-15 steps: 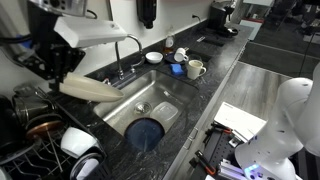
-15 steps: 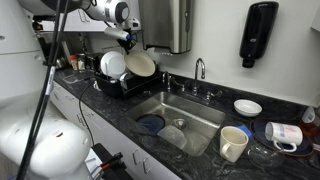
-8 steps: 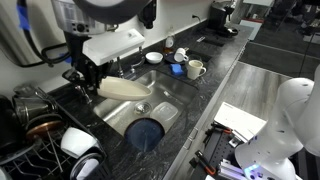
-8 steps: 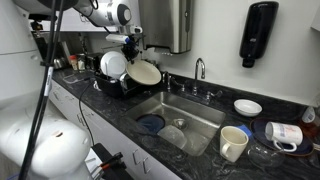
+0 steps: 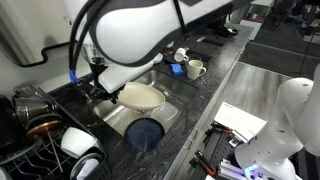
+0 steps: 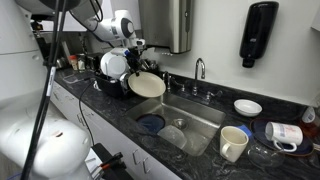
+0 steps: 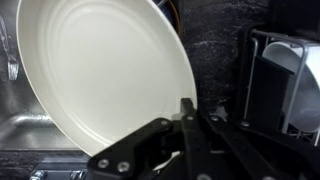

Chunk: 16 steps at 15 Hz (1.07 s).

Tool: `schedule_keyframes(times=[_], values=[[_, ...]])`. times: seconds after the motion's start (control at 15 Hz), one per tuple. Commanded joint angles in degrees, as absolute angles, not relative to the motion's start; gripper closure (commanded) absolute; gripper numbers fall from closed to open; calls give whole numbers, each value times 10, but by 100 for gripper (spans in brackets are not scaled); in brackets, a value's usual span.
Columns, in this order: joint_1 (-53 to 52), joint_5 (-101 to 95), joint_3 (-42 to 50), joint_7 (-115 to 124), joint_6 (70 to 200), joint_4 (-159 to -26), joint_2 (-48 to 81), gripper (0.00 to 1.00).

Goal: Remove the beige plate from the dish rack and place it in the sink

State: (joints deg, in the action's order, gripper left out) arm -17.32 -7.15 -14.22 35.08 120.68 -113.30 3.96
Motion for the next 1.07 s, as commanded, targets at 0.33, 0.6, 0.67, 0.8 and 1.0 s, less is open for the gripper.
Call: schedule_keyframes(times=[0.33,0.6,0.67,0.8,1.0], values=[[-176,-159,-116,473,1339,-1202,88,99],[-180,-297,-73,566,1390,-1197,126,99],[-179,-325,-62,589,1391,-1194,135,99],[-175,-362,-41,628,1381,-1193,147,99],[-167,-384,-23,660,1379,-1191,170,99]])
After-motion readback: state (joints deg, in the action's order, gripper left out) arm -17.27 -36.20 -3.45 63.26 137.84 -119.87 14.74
